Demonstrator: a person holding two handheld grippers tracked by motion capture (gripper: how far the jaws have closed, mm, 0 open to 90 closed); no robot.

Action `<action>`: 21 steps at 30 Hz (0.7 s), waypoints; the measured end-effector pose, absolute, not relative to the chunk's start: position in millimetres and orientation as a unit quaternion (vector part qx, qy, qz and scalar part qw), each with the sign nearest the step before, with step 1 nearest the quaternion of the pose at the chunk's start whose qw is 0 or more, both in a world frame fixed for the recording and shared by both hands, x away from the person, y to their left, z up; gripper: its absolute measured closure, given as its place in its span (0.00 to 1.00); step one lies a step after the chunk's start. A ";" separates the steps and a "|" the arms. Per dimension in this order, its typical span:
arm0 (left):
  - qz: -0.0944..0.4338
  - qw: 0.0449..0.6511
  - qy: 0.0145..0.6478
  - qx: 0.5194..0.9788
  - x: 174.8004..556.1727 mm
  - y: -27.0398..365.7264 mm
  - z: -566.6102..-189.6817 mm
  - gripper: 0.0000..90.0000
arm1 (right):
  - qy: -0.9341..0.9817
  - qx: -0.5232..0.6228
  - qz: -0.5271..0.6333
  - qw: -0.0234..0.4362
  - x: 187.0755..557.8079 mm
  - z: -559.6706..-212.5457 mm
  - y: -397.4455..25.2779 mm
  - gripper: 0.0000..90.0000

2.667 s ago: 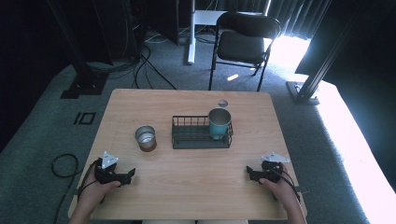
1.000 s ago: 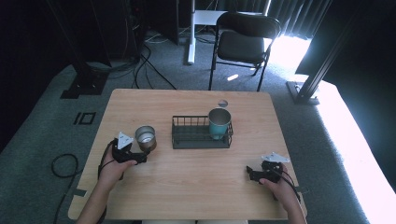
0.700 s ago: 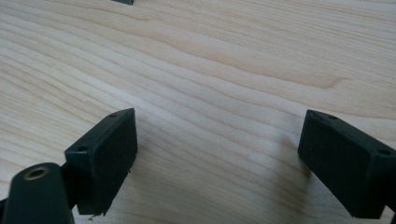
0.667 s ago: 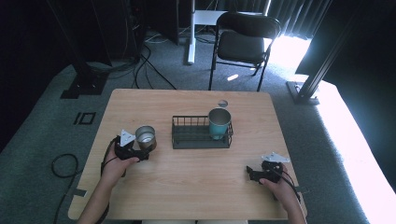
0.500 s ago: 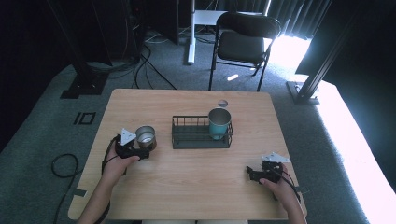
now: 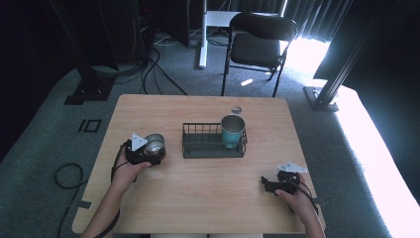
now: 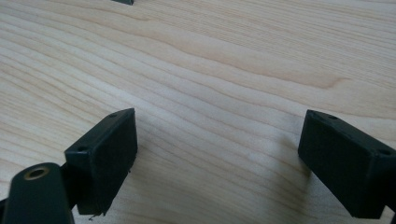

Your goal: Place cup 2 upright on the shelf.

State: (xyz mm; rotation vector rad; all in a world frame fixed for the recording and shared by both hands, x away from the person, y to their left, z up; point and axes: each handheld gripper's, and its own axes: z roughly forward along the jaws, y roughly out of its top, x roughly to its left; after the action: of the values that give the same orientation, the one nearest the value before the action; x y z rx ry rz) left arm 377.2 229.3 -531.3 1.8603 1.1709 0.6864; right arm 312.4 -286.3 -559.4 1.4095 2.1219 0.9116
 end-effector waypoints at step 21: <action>0.278 0.412 0.462 0.735 391.5 216.8 -536.6 0.08 | 0.766 0.509 0.329 0.216 312.4 -559.4 -286.3 0.13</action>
State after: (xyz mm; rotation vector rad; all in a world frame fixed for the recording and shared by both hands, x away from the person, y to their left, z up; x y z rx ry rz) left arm 391.5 216.8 -536.6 1.8483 1.1631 0.6986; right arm 312.4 -286.3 -559.4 1.4096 2.1220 0.9117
